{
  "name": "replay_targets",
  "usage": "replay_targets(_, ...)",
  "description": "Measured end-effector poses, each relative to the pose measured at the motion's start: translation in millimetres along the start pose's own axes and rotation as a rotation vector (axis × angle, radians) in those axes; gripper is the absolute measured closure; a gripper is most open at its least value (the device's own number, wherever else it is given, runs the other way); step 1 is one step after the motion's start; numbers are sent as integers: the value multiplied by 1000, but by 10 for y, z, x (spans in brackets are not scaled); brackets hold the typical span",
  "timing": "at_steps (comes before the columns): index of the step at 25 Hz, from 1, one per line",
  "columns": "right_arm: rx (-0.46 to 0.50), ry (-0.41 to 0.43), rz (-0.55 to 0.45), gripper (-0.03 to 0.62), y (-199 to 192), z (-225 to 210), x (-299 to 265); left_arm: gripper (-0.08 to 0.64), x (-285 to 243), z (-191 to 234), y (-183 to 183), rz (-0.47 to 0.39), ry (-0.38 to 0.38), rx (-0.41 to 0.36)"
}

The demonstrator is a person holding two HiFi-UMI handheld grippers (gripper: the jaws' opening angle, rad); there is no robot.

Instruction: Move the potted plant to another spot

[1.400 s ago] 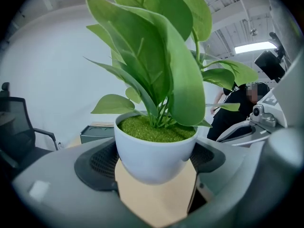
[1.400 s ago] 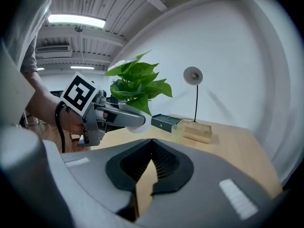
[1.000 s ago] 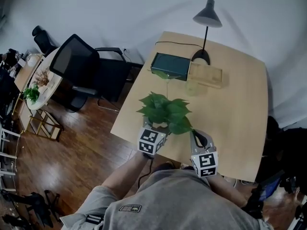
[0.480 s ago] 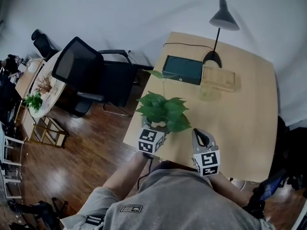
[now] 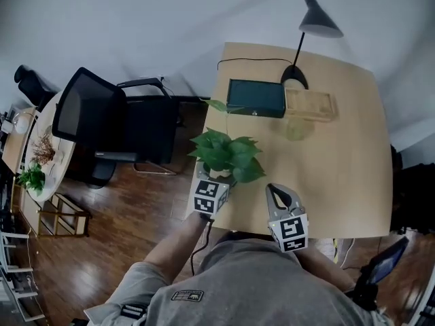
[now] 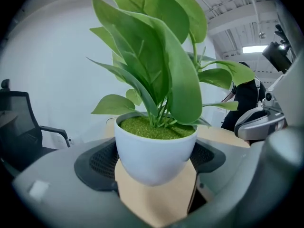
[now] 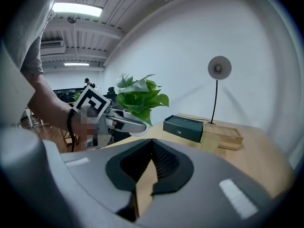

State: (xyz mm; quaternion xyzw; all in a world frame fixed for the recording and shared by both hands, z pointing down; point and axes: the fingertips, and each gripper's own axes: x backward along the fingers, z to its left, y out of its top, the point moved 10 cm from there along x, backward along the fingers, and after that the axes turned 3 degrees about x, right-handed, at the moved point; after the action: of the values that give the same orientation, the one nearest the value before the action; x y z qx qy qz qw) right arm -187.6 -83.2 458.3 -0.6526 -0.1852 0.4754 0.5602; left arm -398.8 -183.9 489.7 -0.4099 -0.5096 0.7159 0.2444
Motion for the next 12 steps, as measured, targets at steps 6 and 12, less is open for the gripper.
replay_targets(6,-5,-62,64,586,-10,92,-45,104,-178,226,-225,34,-39,12)
replay_targets(12,-21,-81,109,586,-99,60,-174,104,-412,360,-455,75,-47,52)
